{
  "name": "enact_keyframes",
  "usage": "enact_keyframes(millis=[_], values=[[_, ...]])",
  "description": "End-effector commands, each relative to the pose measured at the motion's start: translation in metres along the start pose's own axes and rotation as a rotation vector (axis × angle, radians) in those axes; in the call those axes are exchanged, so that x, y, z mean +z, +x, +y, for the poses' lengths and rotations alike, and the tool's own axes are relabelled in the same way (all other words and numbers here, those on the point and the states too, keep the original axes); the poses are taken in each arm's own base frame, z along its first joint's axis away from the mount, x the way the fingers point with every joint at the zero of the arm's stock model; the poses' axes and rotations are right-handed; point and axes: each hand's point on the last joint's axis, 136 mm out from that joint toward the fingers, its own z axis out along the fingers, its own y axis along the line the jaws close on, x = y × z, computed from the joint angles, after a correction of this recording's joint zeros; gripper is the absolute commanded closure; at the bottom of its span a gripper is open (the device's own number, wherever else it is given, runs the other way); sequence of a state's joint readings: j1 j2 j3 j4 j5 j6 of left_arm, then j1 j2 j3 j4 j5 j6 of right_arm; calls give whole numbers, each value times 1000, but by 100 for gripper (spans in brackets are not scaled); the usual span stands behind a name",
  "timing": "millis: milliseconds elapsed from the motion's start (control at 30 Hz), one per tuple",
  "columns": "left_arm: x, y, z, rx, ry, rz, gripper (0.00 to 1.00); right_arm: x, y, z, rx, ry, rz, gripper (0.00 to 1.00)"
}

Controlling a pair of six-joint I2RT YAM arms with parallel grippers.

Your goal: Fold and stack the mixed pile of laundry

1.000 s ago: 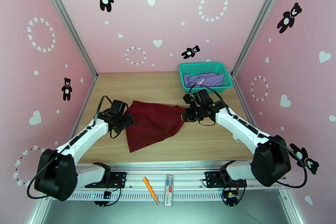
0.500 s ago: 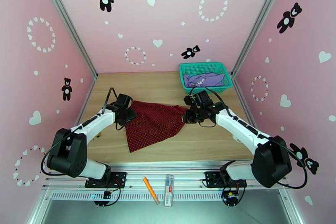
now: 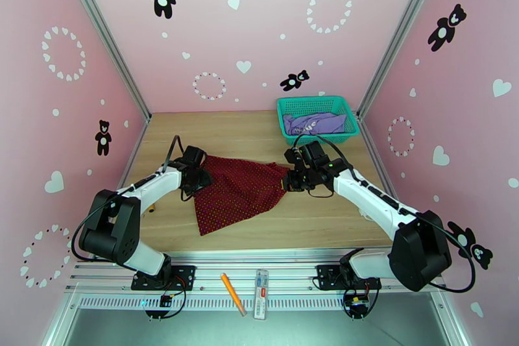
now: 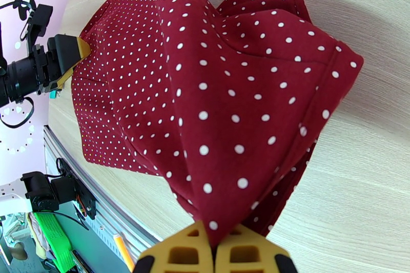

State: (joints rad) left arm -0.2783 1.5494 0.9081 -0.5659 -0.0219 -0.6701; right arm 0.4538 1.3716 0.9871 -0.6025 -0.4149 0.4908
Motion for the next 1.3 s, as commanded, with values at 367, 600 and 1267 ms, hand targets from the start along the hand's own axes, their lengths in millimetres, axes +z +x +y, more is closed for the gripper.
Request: enact_keyframes(millis=[367,600,1267], values=[[-12,3,-15,12,96,-4,100,-9,-3,4,-1,-6,-28,100],[-80,-9,-25,19,179,-90,100,-36,-20,17,-52,9,-73,100],[-255,-33,-36,107,303,-263,100,-150,-66,73,-140,-14,-345,100]])
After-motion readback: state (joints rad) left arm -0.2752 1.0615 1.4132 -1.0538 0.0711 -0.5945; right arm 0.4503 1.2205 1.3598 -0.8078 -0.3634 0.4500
